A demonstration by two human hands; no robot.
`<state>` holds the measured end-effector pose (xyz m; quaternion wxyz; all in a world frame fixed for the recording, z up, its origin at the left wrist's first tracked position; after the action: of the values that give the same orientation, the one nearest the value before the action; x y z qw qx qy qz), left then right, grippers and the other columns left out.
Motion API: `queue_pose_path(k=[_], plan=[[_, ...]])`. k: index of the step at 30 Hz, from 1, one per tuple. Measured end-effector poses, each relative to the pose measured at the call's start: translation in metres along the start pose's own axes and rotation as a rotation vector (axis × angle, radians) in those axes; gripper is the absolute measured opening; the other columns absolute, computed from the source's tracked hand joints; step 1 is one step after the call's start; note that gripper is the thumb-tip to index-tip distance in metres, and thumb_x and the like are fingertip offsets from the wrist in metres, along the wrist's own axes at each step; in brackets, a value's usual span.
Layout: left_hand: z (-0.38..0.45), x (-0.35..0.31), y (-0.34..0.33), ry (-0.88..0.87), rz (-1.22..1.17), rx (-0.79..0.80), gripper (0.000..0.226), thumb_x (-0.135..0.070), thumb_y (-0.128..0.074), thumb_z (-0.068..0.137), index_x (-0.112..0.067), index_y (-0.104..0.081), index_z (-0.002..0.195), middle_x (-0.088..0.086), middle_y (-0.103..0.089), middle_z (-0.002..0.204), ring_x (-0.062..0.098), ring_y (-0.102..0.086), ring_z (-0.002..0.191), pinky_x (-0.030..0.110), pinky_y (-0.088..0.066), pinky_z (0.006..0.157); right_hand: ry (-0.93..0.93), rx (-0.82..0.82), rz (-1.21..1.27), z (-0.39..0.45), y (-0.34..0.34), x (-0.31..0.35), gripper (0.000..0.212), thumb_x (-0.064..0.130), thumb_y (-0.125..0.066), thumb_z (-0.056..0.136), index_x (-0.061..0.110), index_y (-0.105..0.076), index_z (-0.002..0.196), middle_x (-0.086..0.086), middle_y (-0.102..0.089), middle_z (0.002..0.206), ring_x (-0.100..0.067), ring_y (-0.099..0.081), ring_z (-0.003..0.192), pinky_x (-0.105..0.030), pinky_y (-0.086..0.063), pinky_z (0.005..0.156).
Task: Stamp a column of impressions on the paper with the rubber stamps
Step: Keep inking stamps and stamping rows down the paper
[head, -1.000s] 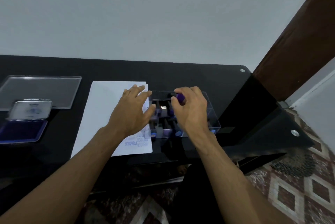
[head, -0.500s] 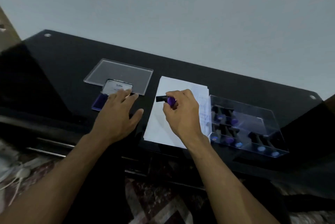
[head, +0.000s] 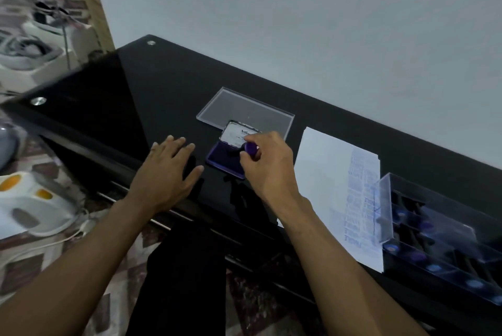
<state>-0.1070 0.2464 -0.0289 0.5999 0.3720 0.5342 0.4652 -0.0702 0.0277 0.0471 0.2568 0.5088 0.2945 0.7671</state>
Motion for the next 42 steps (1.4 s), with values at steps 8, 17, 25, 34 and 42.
queue_pose_path(k=[8, 17, 25, 34, 42], plan=[[0.021, 0.006, -0.007, -0.019, 0.012, 0.015, 0.076, -0.061, -0.035, 0.090, -0.015, -0.044, 0.150, 0.010, -0.037, 0.158, 0.030, -0.022, 0.152, 0.048, -0.014, 0.125, 0.037, 0.015, -0.029, 0.022, -0.008, 0.010, 0.034, 0.019, -0.066, 0.091, 0.021, -0.063, 0.125, 0.003, -0.058, 0.113, -0.011, -0.061, 0.091, -0.015, -0.050, 0.078], [0.023, 0.008, -0.018, -0.019, 0.041, -0.005, 0.078, -0.064, -0.028, 0.088, -0.017, -0.048, 0.148, 0.010, -0.037, 0.158, 0.028, -0.022, 0.152, 0.047, -0.011, 0.124, 0.084, 0.123, -0.201, 0.029, -0.014, 0.012, 0.015, 0.018, -0.063, 0.093, 0.015, -0.072, 0.103, -0.002, -0.065, 0.101, -0.012, -0.060, 0.087, -0.028, -0.056, 0.081], [0.023, 0.010, -0.023, -0.029, 0.062, -0.029, 0.076, -0.064, -0.029, 0.090, -0.018, -0.048, 0.148, 0.009, -0.038, 0.158, 0.028, -0.023, 0.152, 0.048, -0.013, 0.125, 0.070, 0.219, -0.274, 0.032, -0.012, 0.021, 0.016, 0.018, -0.059, 0.096, 0.012, -0.072, 0.103, -0.005, -0.066, 0.104, -0.014, -0.061, 0.093, -0.032, -0.054, 0.090], [0.023, 0.010, -0.025, -0.028, 0.064, -0.046, 0.073, -0.064, -0.030, 0.092, -0.019, -0.046, 0.148, 0.009, -0.036, 0.159, 0.027, -0.021, 0.152, 0.048, -0.013, 0.125, 0.002, 0.250, -0.206, 0.033, -0.023, 0.018, 0.028, 0.018, -0.063, 0.095, 0.019, -0.062, 0.123, -0.002, -0.057, 0.124, -0.013, -0.056, 0.109, -0.020, -0.043, 0.086], [0.023, 0.010, -0.025, -0.029, 0.053, -0.062, 0.072, -0.062, -0.032, 0.093, -0.018, -0.049, 0.146, 0.009, -0.039, 0.157, 0.028, -0.023, 0.152, 0.048, -0.014, 0.125, 0.080, 0.315, -0.369, 0.039, -0.024, 0.021, 0.021, 0.021, -0.057, 0.099, 0.018, -0.071, 0.115, -0.003, -0.060, 0.118, -0.013, -0.056, 0.105, -0.024, -0.045, 0.089]])
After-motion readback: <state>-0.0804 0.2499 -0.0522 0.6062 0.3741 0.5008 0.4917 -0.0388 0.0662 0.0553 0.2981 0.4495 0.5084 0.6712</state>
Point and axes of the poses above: each hand's wrist, its own z-axis towards the middle knuckle, its own y-axis out of the back of the hand, x = y × z, the point moved 2 cm from there along z, towards the middle knuckle
